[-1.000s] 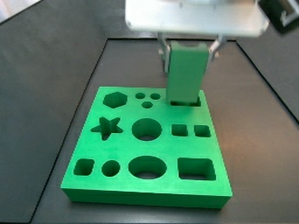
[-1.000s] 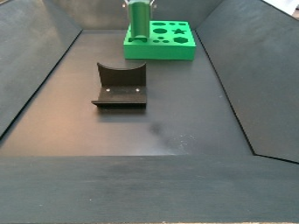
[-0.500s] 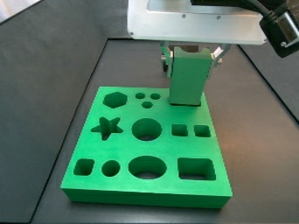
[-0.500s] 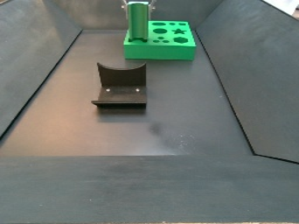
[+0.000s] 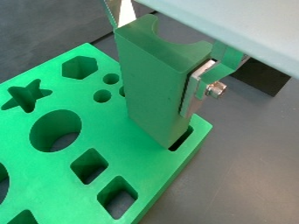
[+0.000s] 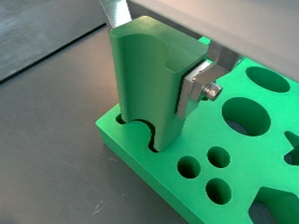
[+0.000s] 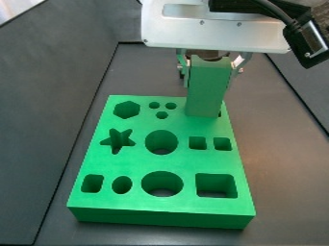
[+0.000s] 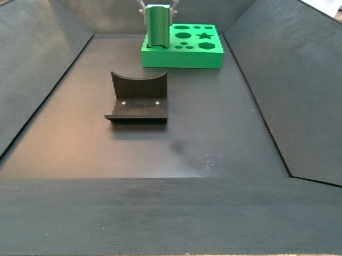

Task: Pick up the arch object. Move up. Rotate the arch object. Move to above the board. Insert the arch object.
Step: Insert the arch object.

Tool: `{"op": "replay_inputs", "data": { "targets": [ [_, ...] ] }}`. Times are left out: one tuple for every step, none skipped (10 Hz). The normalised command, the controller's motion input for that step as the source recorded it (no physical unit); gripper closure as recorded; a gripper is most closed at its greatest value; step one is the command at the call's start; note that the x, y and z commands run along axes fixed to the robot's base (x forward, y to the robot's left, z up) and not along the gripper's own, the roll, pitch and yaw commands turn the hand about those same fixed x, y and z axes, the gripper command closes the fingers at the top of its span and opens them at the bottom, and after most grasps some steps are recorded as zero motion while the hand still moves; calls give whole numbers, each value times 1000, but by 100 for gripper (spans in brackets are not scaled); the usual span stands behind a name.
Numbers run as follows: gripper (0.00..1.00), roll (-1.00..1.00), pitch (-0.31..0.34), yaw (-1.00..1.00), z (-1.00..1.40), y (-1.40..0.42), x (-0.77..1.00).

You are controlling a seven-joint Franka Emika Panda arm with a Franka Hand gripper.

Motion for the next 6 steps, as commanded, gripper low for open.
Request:
{"op": "replay_inputs", "data": {
  "targets": [
    [100, -87, 0, -57, -246, 11, 266],
    [100, -81, 0, -31, -231, 54, 137],
    [100, -73, 0, -14, -223, 89, 51],
    [100, -53, 0, -6, -189, 143, 0],
    [100, -89, -50, -3, -111, 120, -186],
    [100, -144, -63, 0, -126, 74, -186]
  ]
}}
